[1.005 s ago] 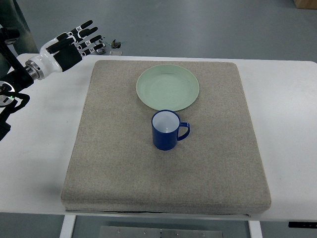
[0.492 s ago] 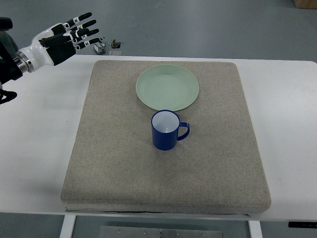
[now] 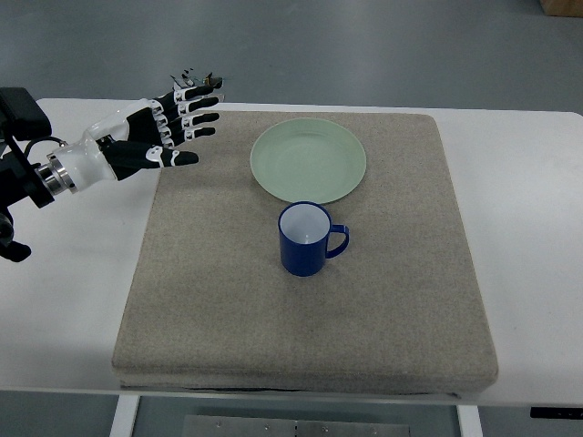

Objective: Place cup left of plate with left hand
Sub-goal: 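Raise the left hand and open its fingers above the board edge, then reach the left hand toward the blue mug beside the plate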

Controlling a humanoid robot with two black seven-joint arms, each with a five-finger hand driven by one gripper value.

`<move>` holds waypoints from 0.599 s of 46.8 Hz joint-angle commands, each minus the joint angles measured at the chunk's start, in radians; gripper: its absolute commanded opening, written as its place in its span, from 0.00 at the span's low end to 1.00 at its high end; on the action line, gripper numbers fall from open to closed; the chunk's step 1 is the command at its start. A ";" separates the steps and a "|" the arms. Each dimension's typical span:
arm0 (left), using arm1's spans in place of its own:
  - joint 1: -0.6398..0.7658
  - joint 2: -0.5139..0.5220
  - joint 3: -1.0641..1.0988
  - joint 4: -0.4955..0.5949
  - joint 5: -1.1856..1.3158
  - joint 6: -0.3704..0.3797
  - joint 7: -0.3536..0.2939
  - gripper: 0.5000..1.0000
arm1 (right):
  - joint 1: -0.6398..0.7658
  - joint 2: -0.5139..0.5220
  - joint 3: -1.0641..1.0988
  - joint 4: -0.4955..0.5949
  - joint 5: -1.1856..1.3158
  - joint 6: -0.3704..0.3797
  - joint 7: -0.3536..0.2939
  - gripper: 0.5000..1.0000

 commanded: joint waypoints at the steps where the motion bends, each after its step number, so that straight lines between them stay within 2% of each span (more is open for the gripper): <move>1: 0.034 -0.010 0.002 -0.005 0.020 0.000 -0.015 1.00 | 0.000 0.000 0.000 0.000 0.000 0.000 0.000 0.87; 9: 0.075 -0.070 0.006 -0.003 0.127 0.000 -0.026 1.00 | 0.000 0.000 0.000 0.000 0.000 0.000 0.000 0.87; 16: 0.089 -0.151 0.012 0.002 0.270 0.000 -0.068 1.00 | 0.000 0.000 0.000 0.000 0.000 0.000 0.000 0.87; 28: 0.078 -0.241 0.012 0.072 0.298 0.000 -0.063 1.00 | 0.000 0.000 0.000 0.000 0.000 0.000 0.000 0.87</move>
